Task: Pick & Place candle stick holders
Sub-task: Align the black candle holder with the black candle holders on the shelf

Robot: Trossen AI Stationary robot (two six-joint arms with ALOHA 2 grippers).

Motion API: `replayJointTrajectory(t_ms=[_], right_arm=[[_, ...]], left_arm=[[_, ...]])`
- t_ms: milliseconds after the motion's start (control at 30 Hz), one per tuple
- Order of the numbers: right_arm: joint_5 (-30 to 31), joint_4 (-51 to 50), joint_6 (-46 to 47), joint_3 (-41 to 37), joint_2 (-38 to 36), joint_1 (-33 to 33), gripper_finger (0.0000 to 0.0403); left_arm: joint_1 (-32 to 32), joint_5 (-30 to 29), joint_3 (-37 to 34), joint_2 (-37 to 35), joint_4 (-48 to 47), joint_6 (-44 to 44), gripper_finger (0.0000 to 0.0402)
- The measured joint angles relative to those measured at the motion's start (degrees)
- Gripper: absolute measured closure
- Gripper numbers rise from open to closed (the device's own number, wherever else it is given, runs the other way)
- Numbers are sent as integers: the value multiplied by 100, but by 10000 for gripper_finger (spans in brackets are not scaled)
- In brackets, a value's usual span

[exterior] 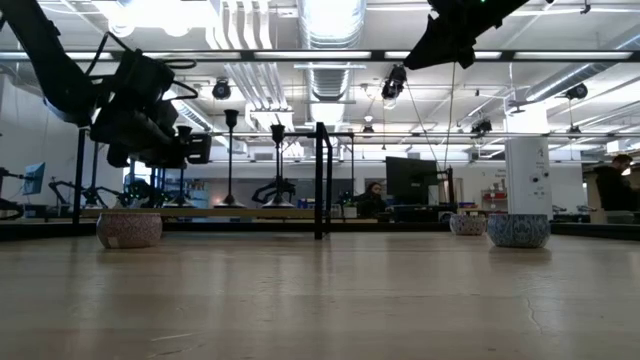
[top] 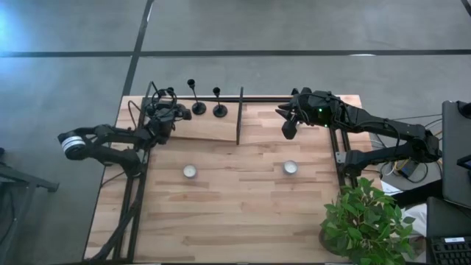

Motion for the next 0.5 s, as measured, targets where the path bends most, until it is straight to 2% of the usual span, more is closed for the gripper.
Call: replayJointTrajectory(t_ms=[267, 500], right_arm=[[2, 2, 0, 0, -1, 0, 315], [2, 2, 0, 0, -1, -2, 313]], left_arm=[[-2, 29, 0, -96, -74, 194, 388], [-7, -224, 0, -98, -126, 229, 388]])
